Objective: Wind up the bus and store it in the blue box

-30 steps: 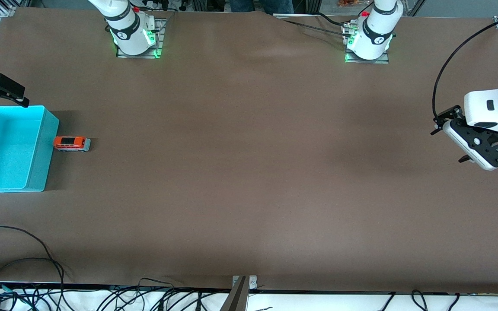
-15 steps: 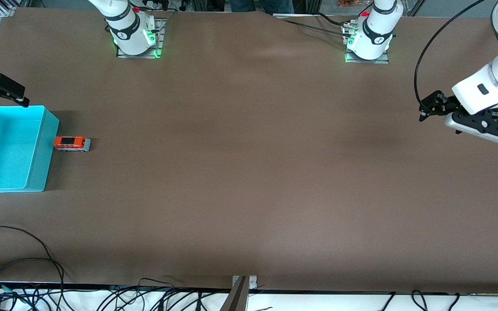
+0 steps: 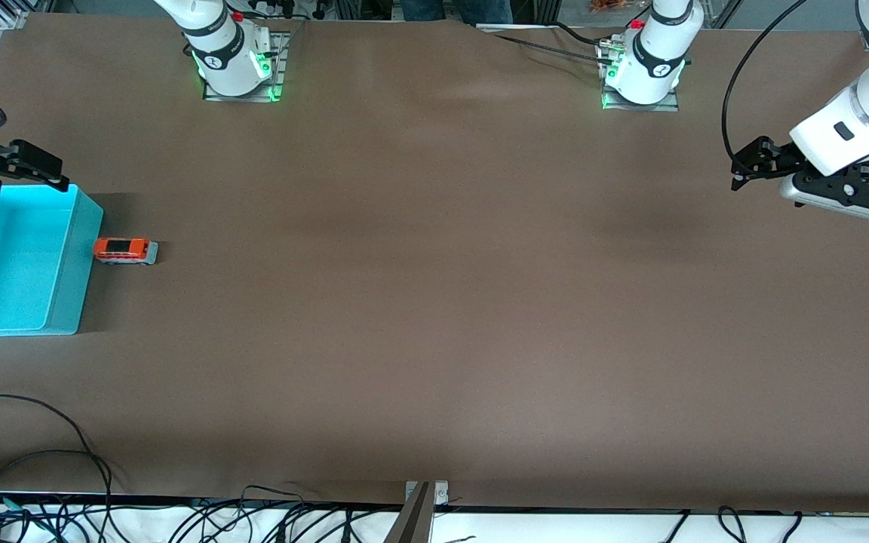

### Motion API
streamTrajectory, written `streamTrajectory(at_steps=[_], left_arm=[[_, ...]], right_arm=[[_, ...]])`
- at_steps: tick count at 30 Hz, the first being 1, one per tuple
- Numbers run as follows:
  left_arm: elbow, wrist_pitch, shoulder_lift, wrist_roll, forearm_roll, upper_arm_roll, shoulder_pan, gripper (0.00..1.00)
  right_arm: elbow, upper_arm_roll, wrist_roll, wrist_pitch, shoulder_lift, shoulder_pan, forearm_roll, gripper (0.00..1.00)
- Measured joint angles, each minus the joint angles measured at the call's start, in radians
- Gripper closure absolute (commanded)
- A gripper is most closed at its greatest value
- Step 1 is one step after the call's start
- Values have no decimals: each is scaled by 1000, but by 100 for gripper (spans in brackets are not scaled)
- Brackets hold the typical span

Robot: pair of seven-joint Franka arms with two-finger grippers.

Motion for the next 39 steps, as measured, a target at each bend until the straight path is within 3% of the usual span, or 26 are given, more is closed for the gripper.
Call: streamTrajectory(at_steps=[13, 39], left_arm=[[90, -124, 14, -37, 0, 0, 0, 0], [142, -133, 35, -39, 0, 11, 4, 0]], right_arm=[[-154, 0, 0, 167, 35, 0, 0, 0], [-604, -16, -2, 714, 75, -9, -10, 0]])
